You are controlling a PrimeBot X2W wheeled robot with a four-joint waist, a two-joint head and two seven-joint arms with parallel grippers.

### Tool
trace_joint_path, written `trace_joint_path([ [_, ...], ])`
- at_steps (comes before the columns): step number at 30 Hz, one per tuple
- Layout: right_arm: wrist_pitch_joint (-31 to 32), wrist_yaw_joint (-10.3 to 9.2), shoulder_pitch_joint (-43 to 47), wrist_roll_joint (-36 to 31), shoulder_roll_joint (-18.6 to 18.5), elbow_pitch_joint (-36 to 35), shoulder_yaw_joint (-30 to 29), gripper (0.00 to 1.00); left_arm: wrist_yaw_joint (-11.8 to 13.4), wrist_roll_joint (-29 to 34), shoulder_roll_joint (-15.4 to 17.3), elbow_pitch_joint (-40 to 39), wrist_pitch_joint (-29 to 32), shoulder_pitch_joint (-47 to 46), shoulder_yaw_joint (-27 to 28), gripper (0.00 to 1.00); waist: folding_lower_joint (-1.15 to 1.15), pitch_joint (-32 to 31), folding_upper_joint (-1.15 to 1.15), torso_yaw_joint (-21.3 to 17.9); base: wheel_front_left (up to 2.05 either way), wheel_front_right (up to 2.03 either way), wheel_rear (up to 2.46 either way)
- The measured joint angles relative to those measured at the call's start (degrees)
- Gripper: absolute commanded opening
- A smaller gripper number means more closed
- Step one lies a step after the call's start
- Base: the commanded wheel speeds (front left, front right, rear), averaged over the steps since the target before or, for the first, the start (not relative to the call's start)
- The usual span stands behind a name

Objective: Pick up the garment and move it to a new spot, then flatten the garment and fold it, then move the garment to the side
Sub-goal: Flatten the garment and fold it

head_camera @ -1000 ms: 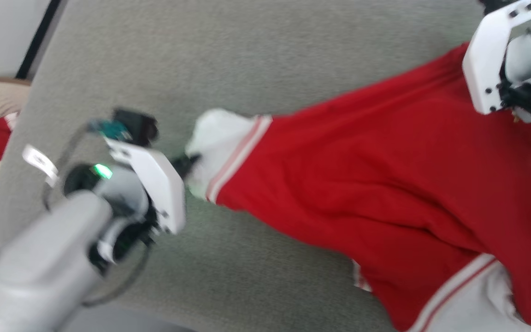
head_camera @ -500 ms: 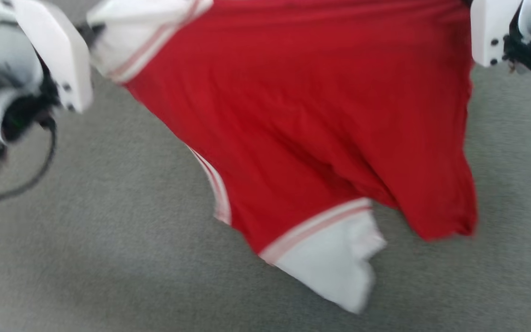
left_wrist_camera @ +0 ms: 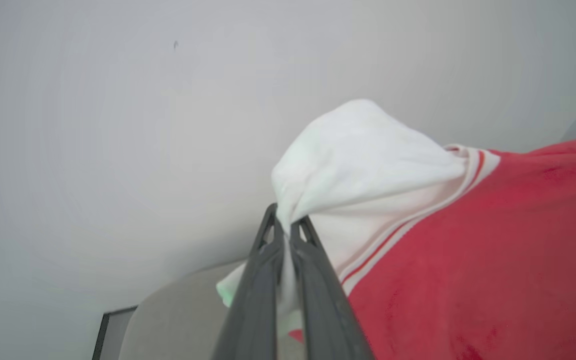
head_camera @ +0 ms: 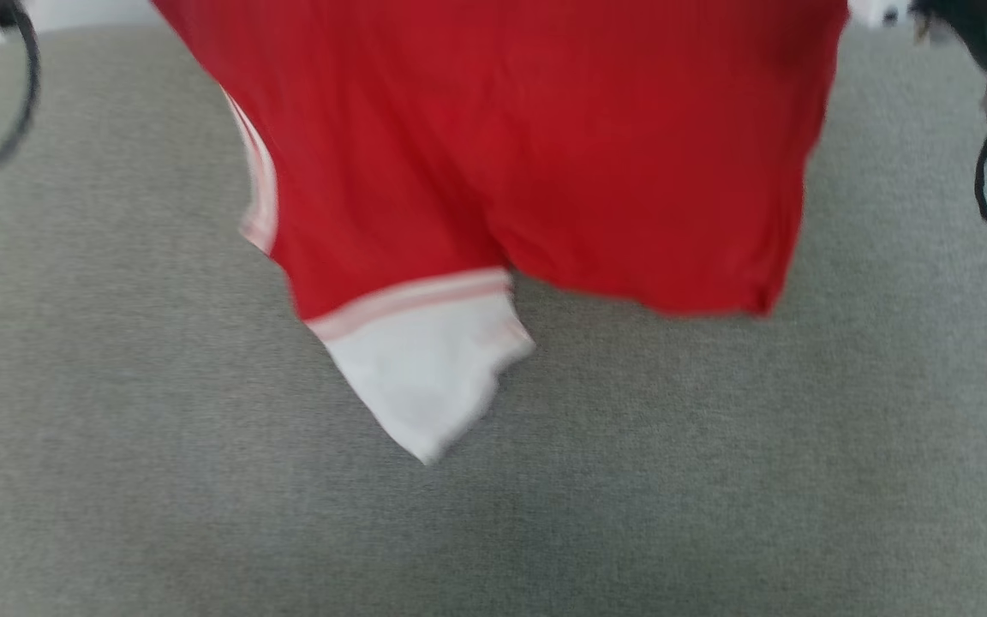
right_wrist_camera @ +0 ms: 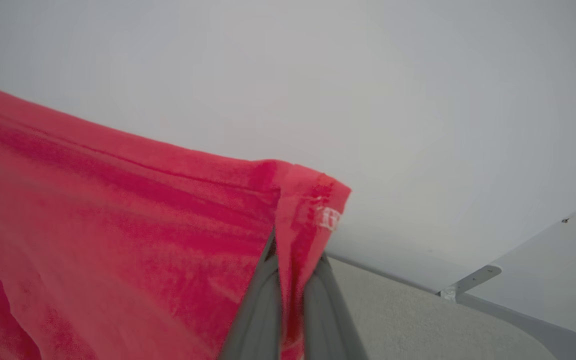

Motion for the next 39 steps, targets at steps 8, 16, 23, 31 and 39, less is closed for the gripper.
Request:
trace_joint_path([
  [8,-15.2,0.0,-9.6,-12.2,5.2,9.1,-6.5,0.0,-0.1,7.3,-3.9,11.0,-15.2,-11.9,0.9,0.0,0.0,4.9,0.0,-2.1,0.0,0.0,0.0],
  [16,-37.3,0.0,-16.5,-27.6,7.2,14.0,-10.1,0.0,1.2,13.6,-6.9,17.7,-35.2,-21.1,1.5,0.0,0.0,8.5,0.0,-2.5,0.0,0.0,0.0],
  [23,-39.4,0.0,-14.6,-29.6,8.8,23.6,-8.8,0.0,-6.8,13.0,-8.9,25.2,-35.1,-16.0,-1.6,0.0,0.0,8.6,0.0,-1.1,0.0,0.0,0.0],
  [31,-38.2,0.0,-8.9,-22.9,9.1,30.4,-4.5,0.0,-9.7,8.9,-10.0,28.4,-25.9,-6.5,-4.5,0.0,0.0,6.9,0.0,0.2,0.0,0.0,0.0],
  [39,-32.8,0.0,-0.4,-10.9,8.5,32.2,0.0,0.0,-10.1,-0.3,-8.3,20.2,-9.1,6.1,-7.3,0.0,0.0,3.5,0.0,1.7,0.0,0.0,0.0],
])
